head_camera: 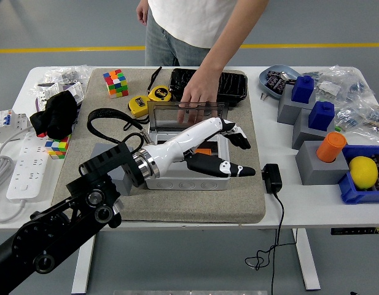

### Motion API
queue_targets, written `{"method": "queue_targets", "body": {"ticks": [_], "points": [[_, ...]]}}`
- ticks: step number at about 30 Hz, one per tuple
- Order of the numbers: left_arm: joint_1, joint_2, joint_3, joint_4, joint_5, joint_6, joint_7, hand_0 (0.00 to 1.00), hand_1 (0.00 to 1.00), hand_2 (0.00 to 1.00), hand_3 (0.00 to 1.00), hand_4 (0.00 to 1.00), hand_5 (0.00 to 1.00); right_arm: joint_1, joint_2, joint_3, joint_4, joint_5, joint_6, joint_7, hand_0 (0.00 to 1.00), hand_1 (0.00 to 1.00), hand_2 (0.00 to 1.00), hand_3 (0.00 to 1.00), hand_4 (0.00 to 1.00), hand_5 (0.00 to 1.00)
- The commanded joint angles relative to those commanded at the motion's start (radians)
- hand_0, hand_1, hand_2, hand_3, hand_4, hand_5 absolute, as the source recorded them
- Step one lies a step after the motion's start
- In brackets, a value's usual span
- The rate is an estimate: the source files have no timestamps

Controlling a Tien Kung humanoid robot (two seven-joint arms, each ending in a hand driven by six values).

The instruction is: Fetch the battery,place it into the box,close the lid of the box

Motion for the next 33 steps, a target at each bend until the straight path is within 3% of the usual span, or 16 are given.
{"method": "queue_targets", "body": {"ticks": [1,2,4,5,7,8,9,13,14,16,19,20,23,25,26,33], "points": [[0.001,-0.003,-0.031,0.030,-0.046,-0.045,0.038,0.434,0.580,0.576,0.558,0.998,0.678,0.000,0.001,-0.002,0.000,0.001,0.000,0.000,0.702,0.649,0.665,0.722,0.998,0.929],[0.002,-0.005,-0.049,0.050,-0.085,-0.084,0.044,0.381,0.553,0.556,0.534,0.998,0.753,0.000,0.001,-0.003,0.000,0.001,0.000,0.000,0.702,0.649,0.665,0.721,0.998,0.930],[0.008,-0.015,-0.086,0.083,-0.163,-0.161,0.007,0.381,0.553,0.556,0.534,0.998,0.753,-0.001,0.002,-0.001,0.001,0.000,0.001,0.000,0.702,0.649,0.665,0.721,0.998,0.930],[0.010,-0.022,-0.103,0.090,-0.208,-0.152,-0.019,0.381,0.553,0.556,0.534,0.998,0.753,-0.001,0.002,-0.001,0.001,-0.001,0.001,0.000,0.702,0.649,0.665,0.721,0.998,0.930],[0.016,-0.048,-0.154,0.105,-0.292,-0.074,-0.098,0.381,0.553,0.556,0.534,0.998,0.753,-0.001,0.002,-0.006,0.001,0.002,0.001,0.000,0.702,0.649,0.665,0.721,0.998,0.930],[0.019,-0.058,-0.181,0.108,-0.331,-0.036,-0.134,0.625,0.696,0.684,0.635,0.998,0.771,-0.001,0.003,-0.006,0.001,0.002,0.001,0.001,0.701,0.649,0.665,0.721,0.998,0.930],[0.021,-0.066,-0.209,0.110,-0.377,0.009,-0.174,0.625,0.696,0.684,0.635,0.998,0.771,-0.001,0.003,-0.006,0.001,0.002,0.001,0.001,0.701,0.649,0.665,0.721,0.998,0.930],[0.020,-0.061,-0.261,0.102,-0.546,0.168,-0.261,0.625,0.696,0.684,0.635,0.998,0.771,-0.001,0.002,-0.008,0.000,0.006,0.000,0.001,0.701,0.649,0.665,0.721,0.998,0.930],[0.018,-0.059,-0.264,0.097,-0.591,0.209,-0.270,0.826,0.861,0.824,0.779,0.998,0.852,-0.001,0.002,-0.009,0.000,0.006,0.000,0.002,0.704,0.649,0.665,0.721,0.998,0.929],[0.009,-0.051,-0.252,0.092,-0.633,0.282,-0.294,0.826,0.861,0.824,0.779,0.998,0.852,0.000,0.002,-0.008,0.000,0.006,0.000,0.002,0.704,0.649,0.665,0.721,0.998,0.929],[-0.013,-0.036,-0.200,0.123,-0.519,0.404,-0.323,0.826,0.861,0.824,0.779,0.998,0.852,0.002,0.002,-0.005,0.000,0.005,0.000,0.002,0.704,0.649,0.665,0.721,0.998,0.929],[-0.018,-0.032,-0.182,0.135,-0.480,0.440,-0.333,0.998,0.954,0.863,0.816,0.998,0.932,0.003,0.002,-0.004,0.000,0.005,0.001,0.002,0.701,0.649,0.665,0.721,0.998,0.930],[-0.047,-0.015,-0.126,0.197,-0.350,0.520,-0.359,0.998,0.954,0.863,0.816,0.998,0.932,0.005,0.003,-0.004,0.001,0.005,0.002,0.002,0.701,0.649,0.665,0.721,0.998,0.930],[-0.065,-0.008,-0.100,0.237,-0.259,0.523,-0.353,0.998,0.954,0.863,0.816,0.998,0.932,0.006,0.003,-0.003,0.000,0.005,0.002,0.001,0.701,0.649,0.665,0.721,0.998,0.930],[-0.077,-0.003,-0.084,0.260,-0.220,0.514,-0.347,0.998,0.998,0.998,0.930,0.998,0.998,0.006,0.003,-0.004,0.000,0.005,0.002,0.001,0.702,0.649,0.665,0.722,0.998,0.931],[-0.119,0.021,-0.018,0.348,0.066,0.454,-0.270,0.998,0.998,0.998,0.944,0.998,0.998,0.007,0.002,-0.005,-0.001,0.007,0.001,-0.001,0.702,0.649,0.665,0.721,0.998,0.930]]}}
